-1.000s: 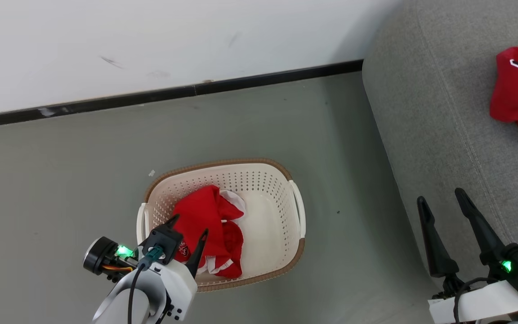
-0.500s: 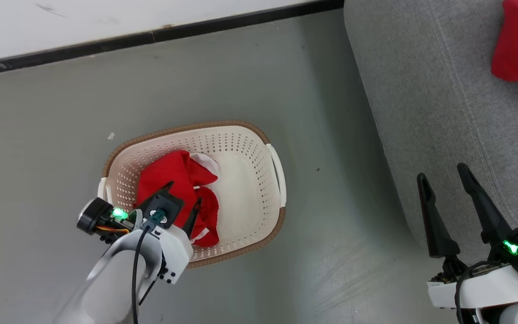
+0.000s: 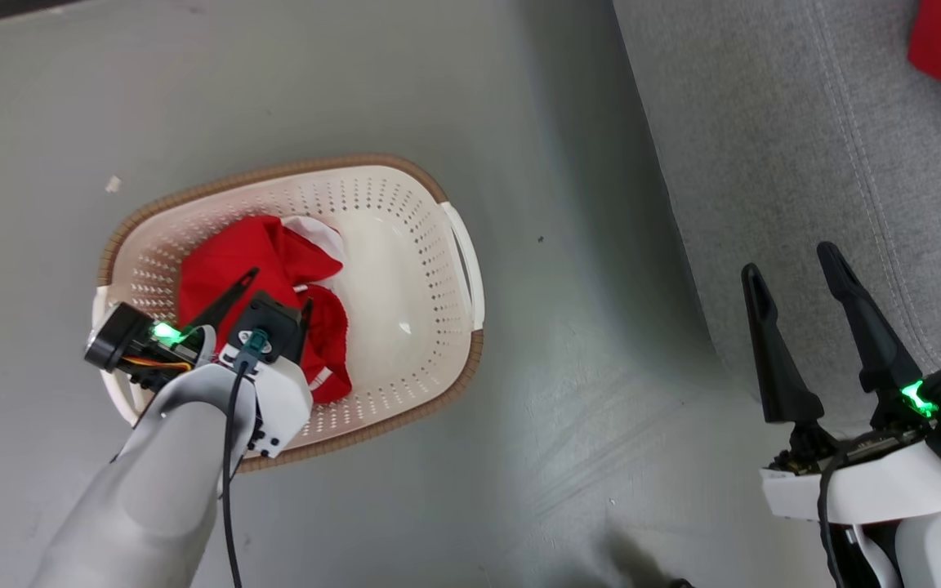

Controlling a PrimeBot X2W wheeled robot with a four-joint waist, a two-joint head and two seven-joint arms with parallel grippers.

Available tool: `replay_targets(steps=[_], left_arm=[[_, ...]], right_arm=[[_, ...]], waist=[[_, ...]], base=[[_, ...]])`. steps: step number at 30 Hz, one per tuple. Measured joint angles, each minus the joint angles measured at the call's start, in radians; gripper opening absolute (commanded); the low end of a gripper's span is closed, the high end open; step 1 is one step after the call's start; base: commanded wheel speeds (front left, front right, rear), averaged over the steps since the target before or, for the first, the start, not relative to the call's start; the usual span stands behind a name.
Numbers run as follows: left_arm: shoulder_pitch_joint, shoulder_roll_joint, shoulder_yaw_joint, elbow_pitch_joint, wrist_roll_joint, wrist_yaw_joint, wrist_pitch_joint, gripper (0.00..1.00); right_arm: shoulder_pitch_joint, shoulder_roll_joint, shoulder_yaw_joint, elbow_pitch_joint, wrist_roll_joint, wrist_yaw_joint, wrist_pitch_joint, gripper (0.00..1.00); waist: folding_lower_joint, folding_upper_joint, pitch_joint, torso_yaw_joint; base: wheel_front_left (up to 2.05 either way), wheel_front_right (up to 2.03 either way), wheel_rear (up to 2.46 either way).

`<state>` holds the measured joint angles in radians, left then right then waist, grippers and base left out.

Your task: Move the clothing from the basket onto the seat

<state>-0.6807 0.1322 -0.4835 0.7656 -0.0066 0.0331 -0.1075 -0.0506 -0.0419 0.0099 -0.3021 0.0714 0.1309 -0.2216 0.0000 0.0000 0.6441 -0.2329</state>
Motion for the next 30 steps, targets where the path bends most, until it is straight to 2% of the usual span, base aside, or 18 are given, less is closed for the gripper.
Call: replay_targets(steps=[15,24,30], left_arm=[[-0.105,0.054,0.007,0.089,0.065,0.092,-0.008,1.0],[-0.156,0.077,0.01,0.153,0.089,0.145,0.028,1.0],[-0.197,0.096,0.022,0.182,0.115,0.199,0.052,1.0]], right_arm=[[-0.106,0.0,0.04,0.034,0.027,0.0,-0.017,1.0],[-0.154,0.001,0.06,0.063,0.059,0.0,-0.025,1.0],[-0.175,0.001,0.066,0.084,0.072,0.0,-0.026,1.0]], waist=[[0.0,0.0,0.128,-0.06],[0.0,0.0,0.185,-0.095],[0.0,0.0,0.215,-0.117]], base=[[0.0,0.0,0.0],[0.0,0.0,0.0],[0.0,0.0,0.0]])
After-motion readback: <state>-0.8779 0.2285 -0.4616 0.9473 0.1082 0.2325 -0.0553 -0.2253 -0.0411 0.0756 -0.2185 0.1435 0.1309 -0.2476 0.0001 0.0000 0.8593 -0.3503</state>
